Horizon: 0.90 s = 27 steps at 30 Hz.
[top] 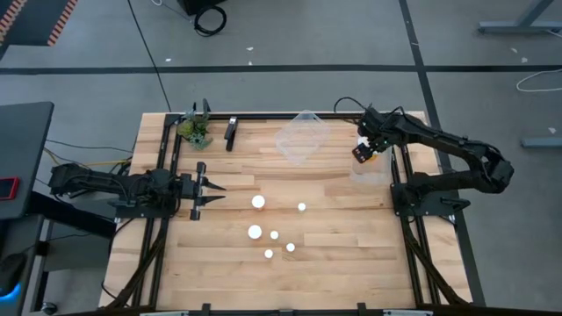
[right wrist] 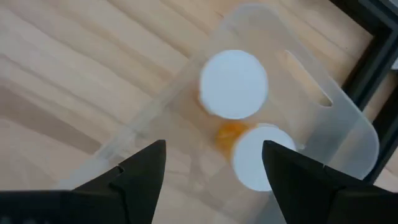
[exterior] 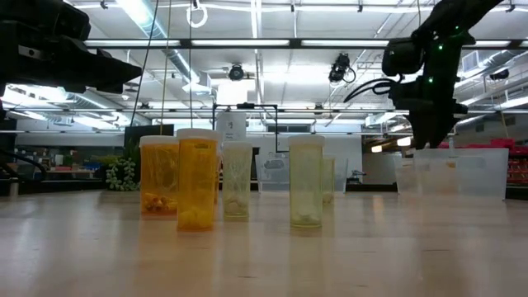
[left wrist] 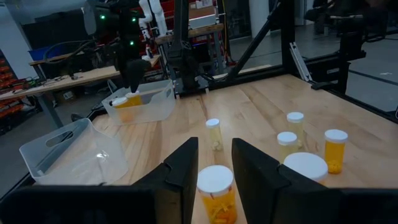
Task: Pick and place medicine bottles into bin by pill shape (circle, oval)
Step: Put the small yellow pill bottle into the left transparent bin
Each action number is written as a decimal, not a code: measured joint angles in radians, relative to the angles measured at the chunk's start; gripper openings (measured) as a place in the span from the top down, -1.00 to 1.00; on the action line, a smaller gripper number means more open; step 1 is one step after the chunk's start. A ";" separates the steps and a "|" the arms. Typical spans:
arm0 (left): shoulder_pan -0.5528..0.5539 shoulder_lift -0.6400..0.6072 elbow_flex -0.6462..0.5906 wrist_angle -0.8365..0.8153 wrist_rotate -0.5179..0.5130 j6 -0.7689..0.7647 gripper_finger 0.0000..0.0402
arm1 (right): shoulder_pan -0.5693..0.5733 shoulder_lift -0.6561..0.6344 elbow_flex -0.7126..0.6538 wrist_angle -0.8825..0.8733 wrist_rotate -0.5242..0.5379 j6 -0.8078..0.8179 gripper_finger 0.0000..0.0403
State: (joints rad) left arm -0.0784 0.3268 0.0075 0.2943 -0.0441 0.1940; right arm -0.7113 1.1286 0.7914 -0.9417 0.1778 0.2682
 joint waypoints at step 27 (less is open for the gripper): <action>0.000 0.000 0.000 0.000 0.000 0.000 0.47 | 0.558 0.167 0.196 0.044 0.084 0.226 -0.35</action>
State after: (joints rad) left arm -0.0785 0.3271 0.0078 0.2947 -0.0441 0.1940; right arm -0.1534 1.2956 0.9878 -0.8974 0.2619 0.4938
